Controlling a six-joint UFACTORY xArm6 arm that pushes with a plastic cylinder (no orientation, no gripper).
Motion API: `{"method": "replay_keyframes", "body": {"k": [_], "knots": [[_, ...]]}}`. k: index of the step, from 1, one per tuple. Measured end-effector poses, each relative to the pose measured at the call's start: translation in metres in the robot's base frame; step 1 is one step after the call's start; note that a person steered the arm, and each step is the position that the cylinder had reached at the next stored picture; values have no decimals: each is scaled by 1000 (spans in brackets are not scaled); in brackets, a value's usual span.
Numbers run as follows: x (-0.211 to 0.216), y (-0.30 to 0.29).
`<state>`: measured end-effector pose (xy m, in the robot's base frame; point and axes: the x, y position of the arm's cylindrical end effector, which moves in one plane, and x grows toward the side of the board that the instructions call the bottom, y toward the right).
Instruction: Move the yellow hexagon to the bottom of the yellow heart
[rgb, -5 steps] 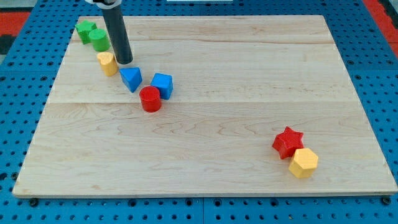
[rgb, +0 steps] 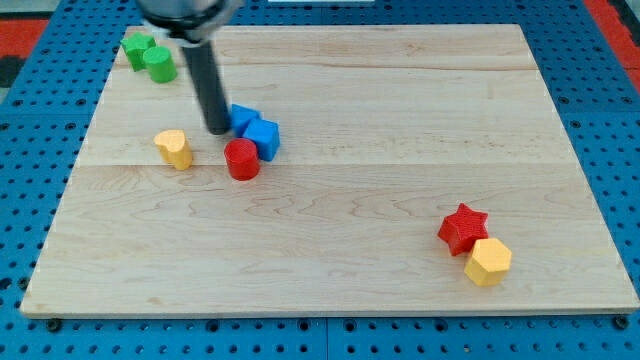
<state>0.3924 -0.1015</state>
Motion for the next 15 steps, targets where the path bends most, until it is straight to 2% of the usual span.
{"method": "replay_keyframes", "body": {"k": [1, 2, 4, 5, 6, 7, 8, 10, 12, 13, 14, 15], "knots": [[39, 29], [44, 38], [17, -63], [18, -64], [16, -114], [13, -93], [36, -14], [111, -53], [124, 142], [96, 223], [88, 328], [157, 357]]}}
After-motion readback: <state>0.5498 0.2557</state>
